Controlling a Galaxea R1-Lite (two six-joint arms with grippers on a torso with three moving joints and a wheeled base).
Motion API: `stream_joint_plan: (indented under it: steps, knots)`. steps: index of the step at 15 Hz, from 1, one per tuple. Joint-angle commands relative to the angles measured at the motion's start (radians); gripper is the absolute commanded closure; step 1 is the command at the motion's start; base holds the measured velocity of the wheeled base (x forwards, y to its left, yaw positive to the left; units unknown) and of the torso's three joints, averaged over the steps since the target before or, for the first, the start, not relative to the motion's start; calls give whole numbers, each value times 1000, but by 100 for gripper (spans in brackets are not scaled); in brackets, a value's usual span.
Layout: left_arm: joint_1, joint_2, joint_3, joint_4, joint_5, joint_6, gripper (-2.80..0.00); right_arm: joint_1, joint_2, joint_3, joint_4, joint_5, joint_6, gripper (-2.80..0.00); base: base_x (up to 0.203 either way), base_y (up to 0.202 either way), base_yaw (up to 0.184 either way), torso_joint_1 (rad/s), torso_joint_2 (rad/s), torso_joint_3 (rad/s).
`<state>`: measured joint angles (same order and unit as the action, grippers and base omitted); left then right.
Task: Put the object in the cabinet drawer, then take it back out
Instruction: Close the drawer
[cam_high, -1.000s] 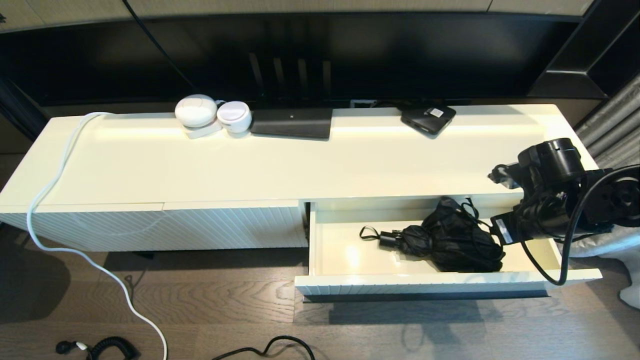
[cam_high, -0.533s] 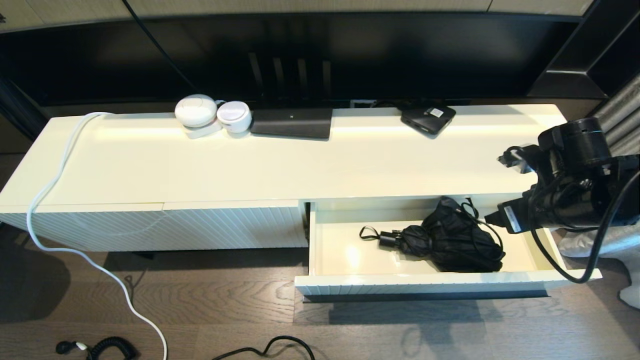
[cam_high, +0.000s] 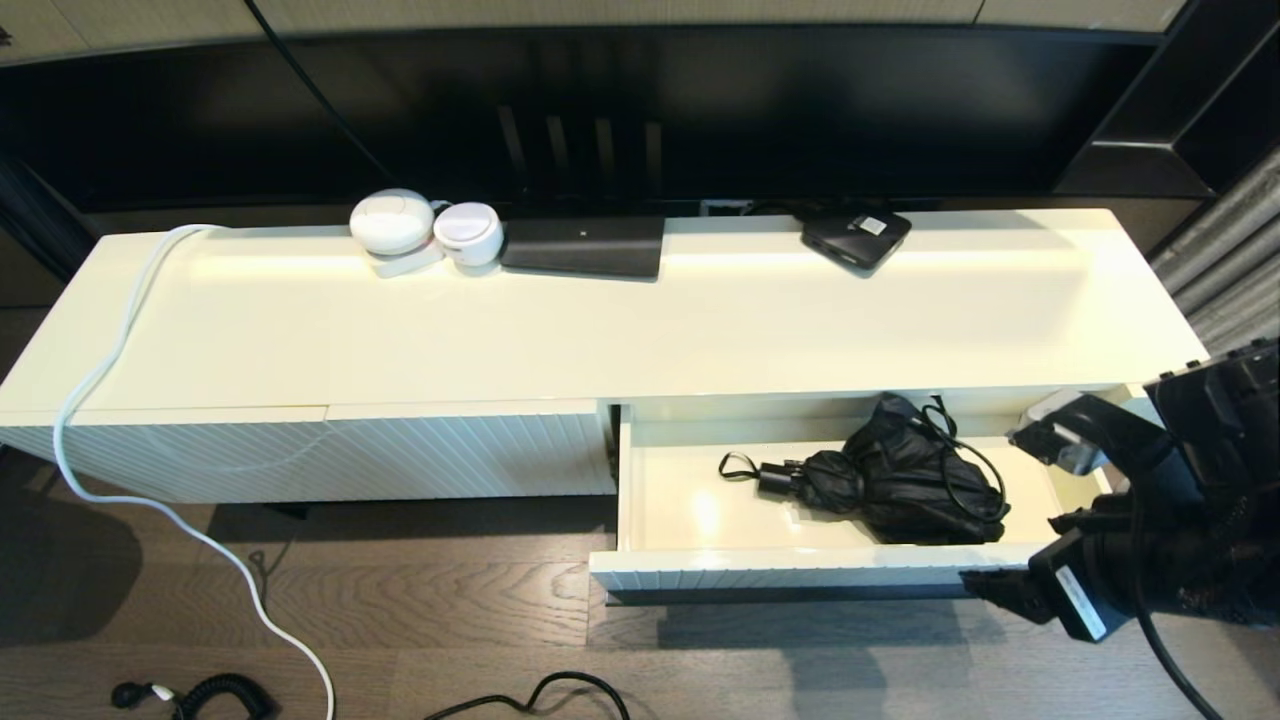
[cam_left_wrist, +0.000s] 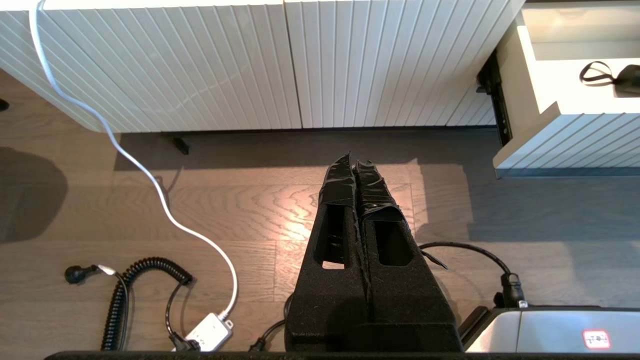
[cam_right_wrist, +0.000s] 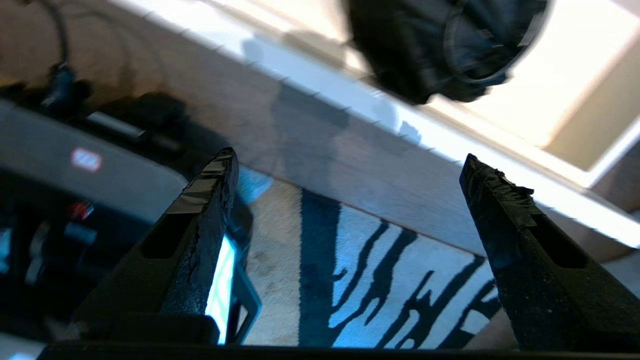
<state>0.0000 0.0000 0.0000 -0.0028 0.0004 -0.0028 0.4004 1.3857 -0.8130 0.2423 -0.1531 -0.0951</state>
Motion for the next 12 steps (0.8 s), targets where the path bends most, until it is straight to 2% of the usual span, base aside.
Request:
stream_joint_plan:
  steps: [1,2,7,12]
  knots:
    - [0,0,0,0,0,0,0,28,-67,67,2,14,1,-280,0,0,0,0,0,0]
    - [0,0,2,0,0,0,0,36,-81,110,3,28,3,0,0,0,0,0,0,0]
    - [1,0,1,0,0,0,0,42,-80,249,-4,118,31,0,0,0,0,0,0,0]
    - [0,0,2,0,0,0,0,37,-53,284,-9,184,100,0,0,0,0,0,0,0]
